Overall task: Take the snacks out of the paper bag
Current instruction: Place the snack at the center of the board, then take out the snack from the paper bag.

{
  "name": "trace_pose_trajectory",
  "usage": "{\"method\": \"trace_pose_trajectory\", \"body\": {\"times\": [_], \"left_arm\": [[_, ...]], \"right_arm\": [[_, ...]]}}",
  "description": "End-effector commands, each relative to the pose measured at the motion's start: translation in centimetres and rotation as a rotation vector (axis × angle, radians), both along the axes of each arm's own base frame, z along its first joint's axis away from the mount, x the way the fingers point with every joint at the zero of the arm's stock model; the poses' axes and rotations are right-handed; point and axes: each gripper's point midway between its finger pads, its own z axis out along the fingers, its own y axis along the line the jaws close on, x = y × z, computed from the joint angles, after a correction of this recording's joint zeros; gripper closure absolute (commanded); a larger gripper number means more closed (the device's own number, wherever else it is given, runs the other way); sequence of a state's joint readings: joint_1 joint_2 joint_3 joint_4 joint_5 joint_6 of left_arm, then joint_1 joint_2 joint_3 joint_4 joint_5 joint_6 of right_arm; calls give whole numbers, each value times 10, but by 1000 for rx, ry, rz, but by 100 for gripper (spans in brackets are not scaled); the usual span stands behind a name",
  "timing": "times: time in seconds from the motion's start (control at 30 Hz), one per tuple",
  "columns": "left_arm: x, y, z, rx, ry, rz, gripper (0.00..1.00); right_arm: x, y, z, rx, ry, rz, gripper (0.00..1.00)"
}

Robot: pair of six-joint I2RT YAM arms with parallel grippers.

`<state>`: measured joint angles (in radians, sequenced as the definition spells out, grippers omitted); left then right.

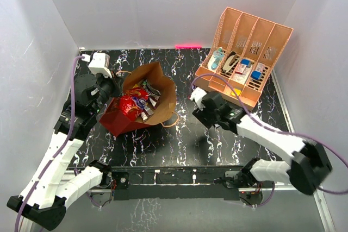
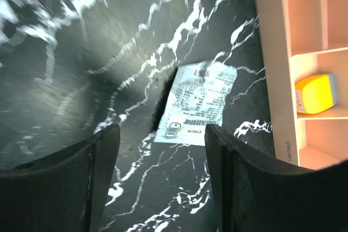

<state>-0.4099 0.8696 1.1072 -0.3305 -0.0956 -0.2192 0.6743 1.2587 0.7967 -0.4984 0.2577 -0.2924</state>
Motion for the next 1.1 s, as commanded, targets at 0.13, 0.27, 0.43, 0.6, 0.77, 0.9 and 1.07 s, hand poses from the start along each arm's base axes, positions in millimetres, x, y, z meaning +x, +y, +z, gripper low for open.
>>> {"method": "trace_pose_trajectory", "body": {"times": [0.13, 0.27, 0.43, 0.6, 0.77, 0.9, 1.07], "left_arm": [[-6, 1, 20, -20, -50, -6, 100], [-8, -1, 20, -28, -50, -15, 100], [-12, -8, 21, -37, -61, -62, 100], [-16, -17, 28, -45, -87, -124, 100], [-15, -15, 27, -43, -81, -115, 100], [-16, -12, 25, -34, -77, -101, 100], [-14, -12, 24, -23, -73, -98, 100]], "right_arm": [[-10, 54, 133, 535, -236, 102, 29], [-12, 63, 129, 578, -203, 104, 28], [-9, 87, 158, 642, -243, 201, 27], [4, 120, 223, 725, -326, 307, 27], [15, 165, 250, 848, -325, 348, 27], [9, 208, 257, 1028, -306, 364, 26], [4, 256, 242, 1185, -328, 315, 22]]}}
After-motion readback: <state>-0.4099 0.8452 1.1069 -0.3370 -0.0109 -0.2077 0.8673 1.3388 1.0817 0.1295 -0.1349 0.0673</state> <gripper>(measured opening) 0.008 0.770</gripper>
